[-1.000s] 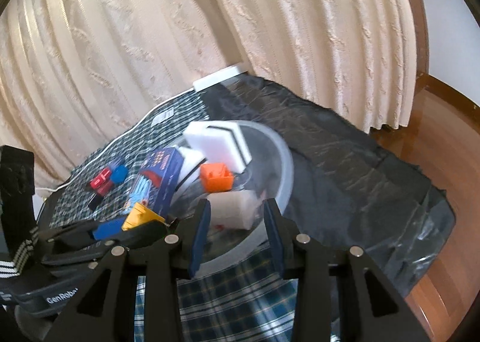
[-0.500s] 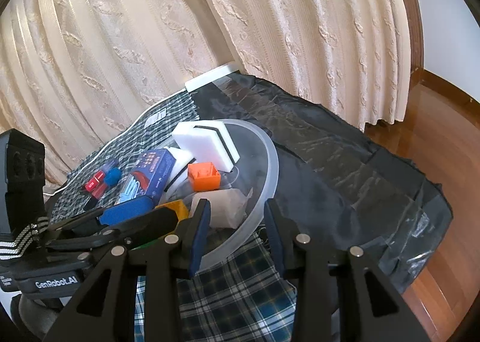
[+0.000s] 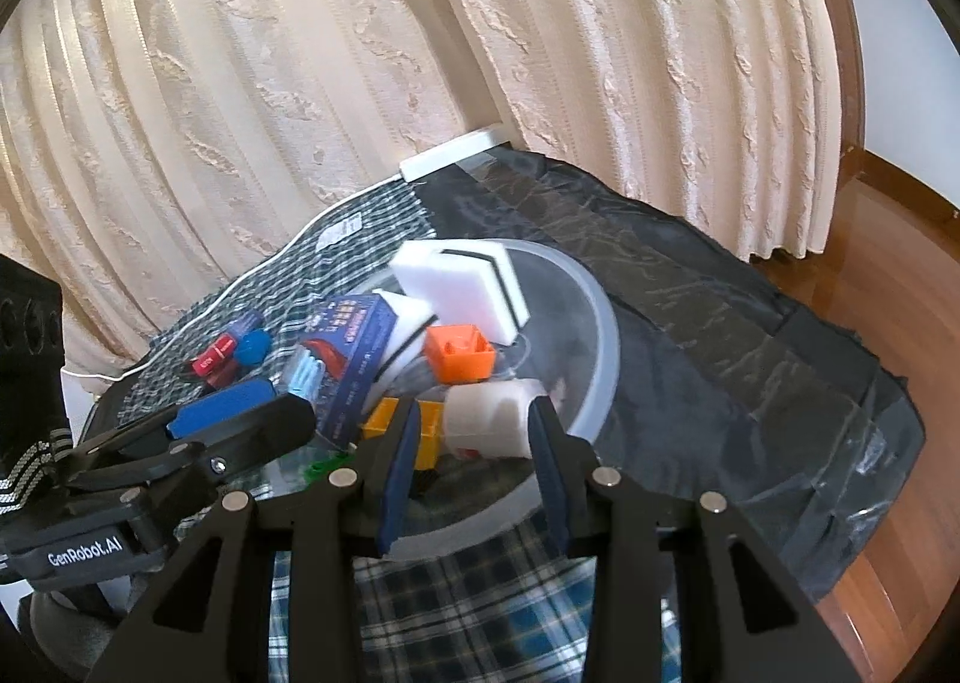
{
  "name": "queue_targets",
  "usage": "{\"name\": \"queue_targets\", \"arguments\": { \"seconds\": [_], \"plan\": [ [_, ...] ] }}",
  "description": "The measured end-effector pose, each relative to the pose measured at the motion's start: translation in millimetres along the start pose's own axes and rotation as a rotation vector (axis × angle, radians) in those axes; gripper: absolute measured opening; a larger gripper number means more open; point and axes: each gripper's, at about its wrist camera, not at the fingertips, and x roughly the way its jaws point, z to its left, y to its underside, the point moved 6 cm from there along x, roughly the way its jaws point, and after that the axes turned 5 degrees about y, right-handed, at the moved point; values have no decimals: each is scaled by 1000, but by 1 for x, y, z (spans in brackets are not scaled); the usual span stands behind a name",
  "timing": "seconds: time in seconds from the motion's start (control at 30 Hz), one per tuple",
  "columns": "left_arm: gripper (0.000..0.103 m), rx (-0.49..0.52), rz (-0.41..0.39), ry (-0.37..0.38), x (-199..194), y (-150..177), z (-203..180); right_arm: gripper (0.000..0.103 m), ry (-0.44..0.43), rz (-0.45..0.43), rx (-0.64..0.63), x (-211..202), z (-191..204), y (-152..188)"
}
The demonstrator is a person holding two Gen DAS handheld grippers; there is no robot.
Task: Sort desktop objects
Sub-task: 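Open both tools to drop the yellow and green bricks into the bowl, then move both tools back to the red card box and blue brick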
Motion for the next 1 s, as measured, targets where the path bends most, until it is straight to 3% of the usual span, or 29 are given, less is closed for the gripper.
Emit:
{"name": "queue_targets", "arguments": {
  "seconds": [0.13, 0.2, 0.57, 1.0],
  "plan": [
    [67, -48, -8, -48, -10, 0, 26, 63, -8, -14, 10, -1, 8, -2],
    [67, -84, -3, -82, -14, 2, 43, 66, -10, -17, 14, -1, 11, -3],
    [67, -180, -54, -180, -48, 2, 113, 66, -56, -30, -30, 2, 48, -11],
    [67, -244, -36, -287, -62, 7, 190, 66, -165, -23, -111, 14, 109, -17]
  ]
}}
